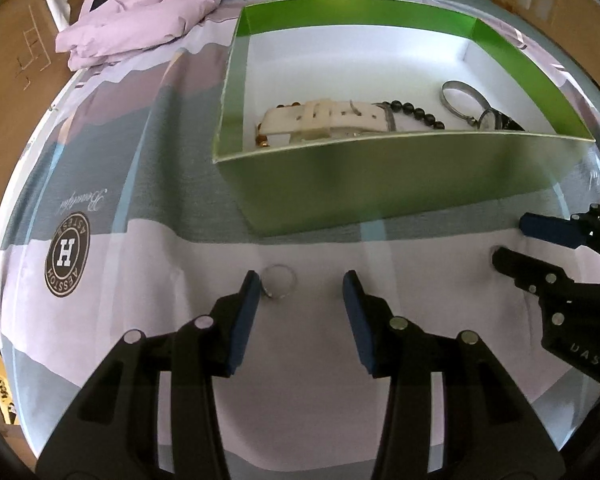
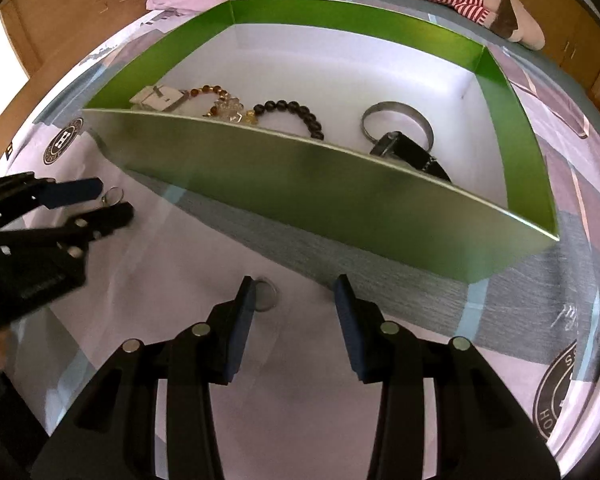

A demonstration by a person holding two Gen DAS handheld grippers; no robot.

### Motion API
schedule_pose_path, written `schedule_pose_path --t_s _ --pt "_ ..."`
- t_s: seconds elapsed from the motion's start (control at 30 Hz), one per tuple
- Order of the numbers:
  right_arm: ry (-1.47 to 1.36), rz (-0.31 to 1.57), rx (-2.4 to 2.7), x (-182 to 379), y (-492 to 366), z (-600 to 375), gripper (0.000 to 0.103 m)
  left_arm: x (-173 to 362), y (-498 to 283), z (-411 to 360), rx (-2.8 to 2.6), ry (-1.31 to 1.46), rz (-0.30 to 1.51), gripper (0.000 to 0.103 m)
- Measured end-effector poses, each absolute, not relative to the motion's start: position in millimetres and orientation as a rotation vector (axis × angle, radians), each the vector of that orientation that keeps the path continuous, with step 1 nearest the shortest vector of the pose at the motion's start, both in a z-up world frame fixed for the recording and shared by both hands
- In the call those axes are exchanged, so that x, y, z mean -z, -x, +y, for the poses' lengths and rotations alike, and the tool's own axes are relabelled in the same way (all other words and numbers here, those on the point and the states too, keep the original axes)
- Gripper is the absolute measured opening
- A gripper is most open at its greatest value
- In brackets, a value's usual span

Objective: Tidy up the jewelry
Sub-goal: 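Open both tools over the box and move them back to the remaining rings, then grasp a plain silver ring with the left tool while the right tool grasps another ring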

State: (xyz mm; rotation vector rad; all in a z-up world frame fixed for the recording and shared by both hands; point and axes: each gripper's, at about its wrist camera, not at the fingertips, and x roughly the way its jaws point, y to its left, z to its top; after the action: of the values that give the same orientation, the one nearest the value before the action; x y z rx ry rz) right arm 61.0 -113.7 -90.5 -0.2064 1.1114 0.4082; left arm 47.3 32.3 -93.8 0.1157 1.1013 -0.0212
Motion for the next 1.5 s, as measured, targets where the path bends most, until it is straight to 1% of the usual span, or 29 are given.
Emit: schedule_pose_path --t_s 0.13,0.2,0.23,0.5,0.7,1.0,1.03,1.07,1.13,1.23,1.27,1.33,1.37,1.4,1.5 --pt "0.21 1.11 -0.414 90.2 -58.8 -112.8 0.042 92.4 -46.2 28.5 0.033 -0.109 1.102 0.044" --pt "0.216 1.109 -0.424 89.2 -57.8 -112.0 0.037 91.8 -44.5 23.9 0.046 -0.116 1.101 0.044" --pt "0.221 1.111 -0.432 89.0 -56.2 -111.2 0.037 91.4 -42.6 21.0 0.058 -0.119 1.1 0.044" --pt "0.232 1.133 -0.488 84.9 -48.2 -106.5 0.037 89.4 -30.3 -0.7 0.113 -0.154 1.086 0.044" --pt "0.19 1.103 -0.473 77.9 -48.3 -118.9 0.037 86.1 -30.3 -1.9 0.119 -0.156 1.075 0.044" --pt "0.216 1.116 -0.464 88.8 -49.7 -112.8 0.037 84.2 -31.2 4.7 0.1 -0.164 1.078 0.044" --pt "0.235 1.117 -0.463 88.5 -48.9 -111.1 0.035 82.7 -31.5 8.0 0.091 -0.161 1.074 0.046" --pt "0.253 1.123 -0.47 87.8 -47.8 -109.7 0.027 80.0 -32.0 12.8 0.079 -0.155 1.067 0.047" --pt "0.27 1.149 -0.494 84.8 -45.0 -111.7 0.019 75.1 -32.9 23.4 0.055 -0.137 1.055 0.049" --pt "0.284 1.161 -0.49 81.5 -43.1 -120.9 0.018 72.1 -36.1 37.7 0.024 -0.109 1.055 0.049" --pt "0.28 1.156 -0.489 79.7 -43.1 -124.5 0.019 72.6 -37.4 40.6 0.019 -0.101 1.059 0.049" --pt "0.263 1.147 -0.492 75.7 -43.0 -132.3 0.029 76.8 -41.3 44.0 0.014 -0.086 1.075 0.051" --pt "0.257 1.142 -0.493 74.4 -42.4 -134.8 0.039 79.1 -43.2 44.4 0.012 -0.084 1.082 0.051" --pt "0.25 1.133 -0.495 73.4 -41.3 -136.6 0.042 81.8 -44.9 44.1 0.01 -0.085 1.088 0.052" --pt "0.242 1.124 -0.503 77.5 -42.2 -131.8 0.042 92.4 -50.3 41.2 0.003 -0.095 1.107 0.052"
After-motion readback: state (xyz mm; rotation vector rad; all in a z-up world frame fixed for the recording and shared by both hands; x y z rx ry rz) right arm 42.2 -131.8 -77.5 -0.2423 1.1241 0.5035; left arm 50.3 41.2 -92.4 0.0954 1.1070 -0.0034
